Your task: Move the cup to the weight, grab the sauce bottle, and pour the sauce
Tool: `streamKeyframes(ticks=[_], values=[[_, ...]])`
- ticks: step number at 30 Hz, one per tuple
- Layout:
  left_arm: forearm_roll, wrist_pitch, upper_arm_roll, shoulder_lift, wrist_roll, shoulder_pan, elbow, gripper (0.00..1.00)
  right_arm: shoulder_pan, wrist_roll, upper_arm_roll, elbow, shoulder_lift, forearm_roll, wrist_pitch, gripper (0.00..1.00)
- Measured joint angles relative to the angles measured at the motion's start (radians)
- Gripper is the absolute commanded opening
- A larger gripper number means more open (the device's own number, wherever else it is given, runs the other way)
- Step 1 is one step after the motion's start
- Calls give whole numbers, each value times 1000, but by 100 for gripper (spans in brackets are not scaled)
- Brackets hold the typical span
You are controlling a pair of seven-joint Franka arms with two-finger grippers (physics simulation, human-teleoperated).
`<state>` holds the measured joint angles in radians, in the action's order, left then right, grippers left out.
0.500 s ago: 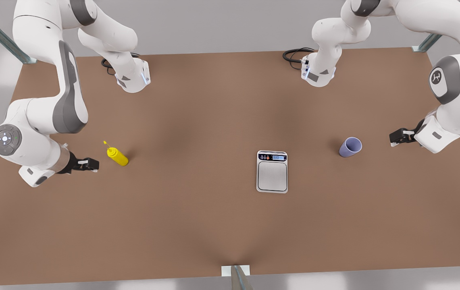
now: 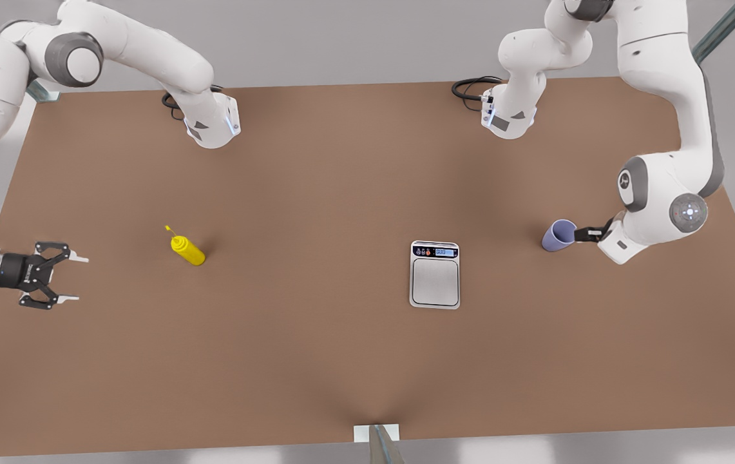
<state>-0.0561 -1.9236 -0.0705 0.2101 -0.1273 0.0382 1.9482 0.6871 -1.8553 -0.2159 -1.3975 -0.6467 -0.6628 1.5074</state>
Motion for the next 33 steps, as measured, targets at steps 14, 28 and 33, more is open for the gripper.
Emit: streamKeyframes(ticks=[14,28,33], values=[[1,-284,-9,-49,-1,36,286,100,173,-372,-3,-221,-185,-113,-108,100],[1,-322,-21,49,-1,37,308,100,176,-580,-89,-449,-122,-183,75,100],[1,-331,-22,64,0,35,308,61,181,-619,-88,-464,-126,-194,80,100]])
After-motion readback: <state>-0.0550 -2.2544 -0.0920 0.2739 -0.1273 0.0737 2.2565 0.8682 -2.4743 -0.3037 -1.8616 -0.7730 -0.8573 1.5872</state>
